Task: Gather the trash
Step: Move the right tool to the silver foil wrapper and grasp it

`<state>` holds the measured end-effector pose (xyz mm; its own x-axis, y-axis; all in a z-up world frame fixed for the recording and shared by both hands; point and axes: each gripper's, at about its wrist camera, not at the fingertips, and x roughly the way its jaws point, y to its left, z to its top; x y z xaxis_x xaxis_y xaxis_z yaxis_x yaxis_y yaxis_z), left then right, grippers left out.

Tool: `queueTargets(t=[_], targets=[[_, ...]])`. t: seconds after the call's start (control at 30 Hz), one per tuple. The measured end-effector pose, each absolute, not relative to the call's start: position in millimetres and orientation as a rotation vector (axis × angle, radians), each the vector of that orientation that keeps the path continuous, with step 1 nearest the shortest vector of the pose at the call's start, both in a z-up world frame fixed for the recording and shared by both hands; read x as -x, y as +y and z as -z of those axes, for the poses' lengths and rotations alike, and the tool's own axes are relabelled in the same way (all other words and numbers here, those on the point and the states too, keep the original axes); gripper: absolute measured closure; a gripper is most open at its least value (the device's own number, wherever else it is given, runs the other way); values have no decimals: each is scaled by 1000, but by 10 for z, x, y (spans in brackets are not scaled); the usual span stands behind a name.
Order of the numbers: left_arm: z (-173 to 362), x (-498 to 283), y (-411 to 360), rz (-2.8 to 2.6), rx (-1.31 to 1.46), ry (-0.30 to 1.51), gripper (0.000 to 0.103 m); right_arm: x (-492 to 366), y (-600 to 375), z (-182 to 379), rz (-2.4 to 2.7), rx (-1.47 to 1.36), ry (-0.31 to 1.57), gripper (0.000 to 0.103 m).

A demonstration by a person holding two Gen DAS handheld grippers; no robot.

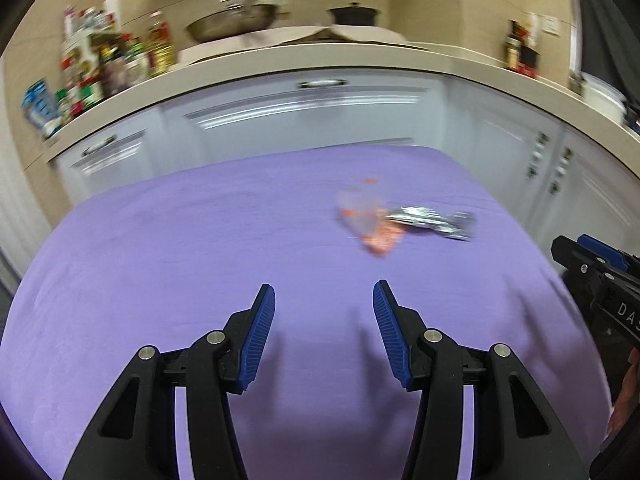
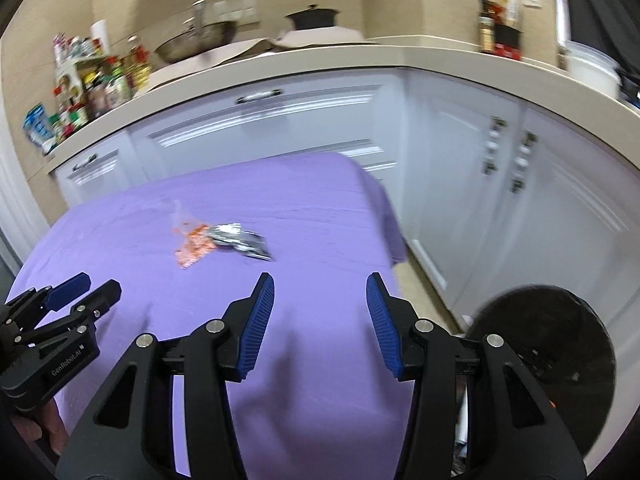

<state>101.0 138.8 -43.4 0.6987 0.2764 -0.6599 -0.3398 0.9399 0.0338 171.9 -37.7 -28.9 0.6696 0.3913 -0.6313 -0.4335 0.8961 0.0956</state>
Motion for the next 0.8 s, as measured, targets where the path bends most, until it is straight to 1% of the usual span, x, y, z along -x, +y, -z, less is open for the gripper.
queueTargets(t=[0.1, 0.33, 0.47, 0.53, 0.6, 0.8], targets=[[447, -954, 1651, -397, 116, 718, 49, -1759, -162, 316, -493, 87, 707, 56], [506, -931, 2146, -473, 159, 733, 49, -1930, 326, 425, -539, 151, 745, 55], [526, -908, 2341, -503, 170, 735, 49, -2037, 502, 471, -537, 179, 757, 48], [532, -906, 2417, -512, 174, 736, 48, -2091, 566, 490, -533, 192, 763, 48], [541, -918, 2487, -520, 181, 737, 47, -2146, 616, 519, -526, 200, 769, 43], [594, -976, 2554, -510, 201, 752, 46, -2289, 695, 581, -523, 216, 797, 42]])
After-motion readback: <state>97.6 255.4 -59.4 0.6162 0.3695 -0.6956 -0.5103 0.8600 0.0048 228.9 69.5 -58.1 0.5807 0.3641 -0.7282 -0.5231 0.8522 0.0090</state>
